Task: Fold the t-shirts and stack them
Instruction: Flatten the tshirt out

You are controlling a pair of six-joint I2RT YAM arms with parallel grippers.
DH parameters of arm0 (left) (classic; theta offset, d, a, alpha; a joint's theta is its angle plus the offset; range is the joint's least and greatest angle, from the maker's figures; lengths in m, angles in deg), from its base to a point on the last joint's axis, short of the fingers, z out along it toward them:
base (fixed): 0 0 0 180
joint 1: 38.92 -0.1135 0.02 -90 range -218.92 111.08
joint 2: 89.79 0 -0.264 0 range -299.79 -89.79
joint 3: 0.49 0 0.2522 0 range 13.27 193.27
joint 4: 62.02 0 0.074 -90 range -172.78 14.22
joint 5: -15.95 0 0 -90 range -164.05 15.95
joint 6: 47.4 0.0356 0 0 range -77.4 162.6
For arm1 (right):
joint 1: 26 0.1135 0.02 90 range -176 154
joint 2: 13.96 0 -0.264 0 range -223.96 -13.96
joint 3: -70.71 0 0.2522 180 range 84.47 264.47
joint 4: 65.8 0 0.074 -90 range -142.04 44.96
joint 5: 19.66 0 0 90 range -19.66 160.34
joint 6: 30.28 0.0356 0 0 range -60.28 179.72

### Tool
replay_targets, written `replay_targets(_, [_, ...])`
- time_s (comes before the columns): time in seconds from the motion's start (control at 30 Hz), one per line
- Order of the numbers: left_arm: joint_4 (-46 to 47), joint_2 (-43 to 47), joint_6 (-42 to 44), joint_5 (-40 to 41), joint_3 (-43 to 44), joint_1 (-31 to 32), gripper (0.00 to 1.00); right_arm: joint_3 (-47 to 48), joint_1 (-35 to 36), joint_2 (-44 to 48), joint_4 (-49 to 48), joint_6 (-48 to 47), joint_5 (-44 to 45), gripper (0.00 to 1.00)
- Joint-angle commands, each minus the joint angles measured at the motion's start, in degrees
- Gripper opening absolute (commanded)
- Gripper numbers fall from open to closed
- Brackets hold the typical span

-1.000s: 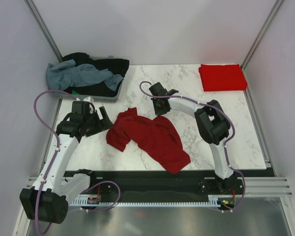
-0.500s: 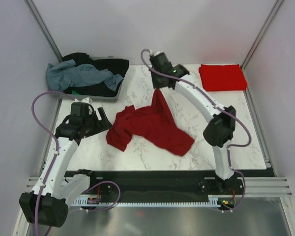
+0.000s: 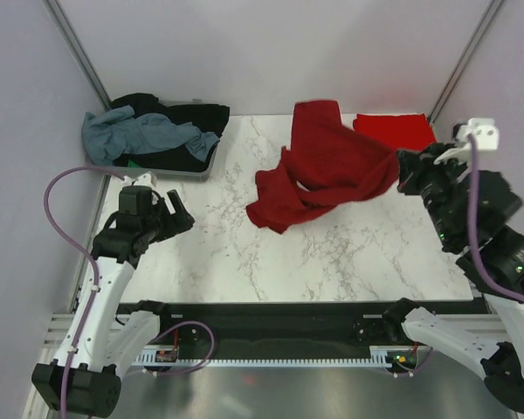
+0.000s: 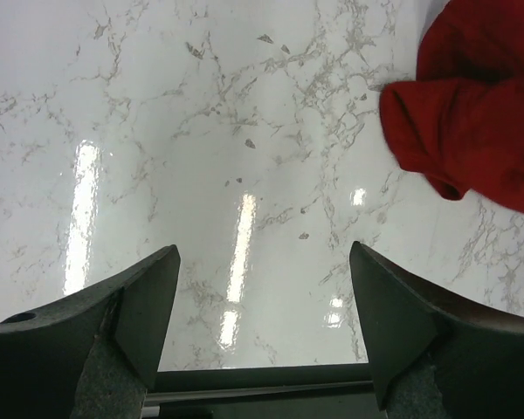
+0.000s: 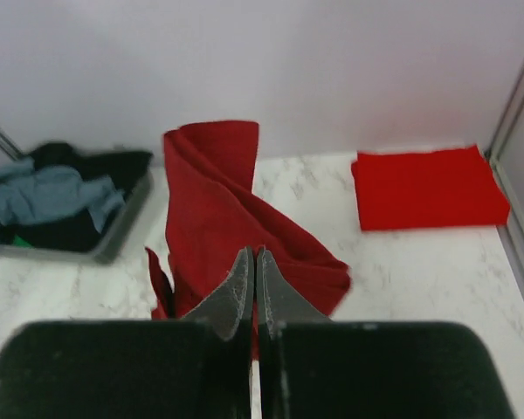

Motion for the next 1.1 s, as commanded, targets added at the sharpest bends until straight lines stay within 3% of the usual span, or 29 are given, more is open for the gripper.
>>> replay_targets(0.0, [2.78,0.57,-0.13,-0.21,-0.54,-0.3,0.86,-15.32,0.09,-0.13,3.66,5.67,3.27,0.0])
replay_targets(0.2, [9.79,-5.13,-4.16,-8.47,-1.95,1.45,0.88,-24.48,0.01,1.73,7.18,13.76,2.92,0.0])
replay_targets(0.43, [17.54,-18.66,-6.1,-7.68,1.3,15.06,0.89,-22.73,0.09,-1.25,7.36,12.89,4.49,0.0])
replay_targets(0.7, [23.53,-43.16,-8.82,-9.53,13.5,22.8,0.91,-22.2,-0.17,-4.5,7.1,12.36,5.28,0.0])
replay_targets(0.9, [24.14,-55.66,-11.46,-8.74,25.37,25.45,0.89,-22.47,-1.92,-6.87,5.43,10.6,1.88,0.0])
replay_targets(1.0, [24.23,-62.43,-11.64,-9.53,30.47,25.71,0.86,-22.73,-4.47,-8.8,3.41,9.55,-4.61,0.0])
replay_targets(1.07, [24.23,-67.09,-11.55,-11.2,33.72,25.8,0.73,-22.47,-7.54,-10.82,2.09,9.11,-8.32,0.0])
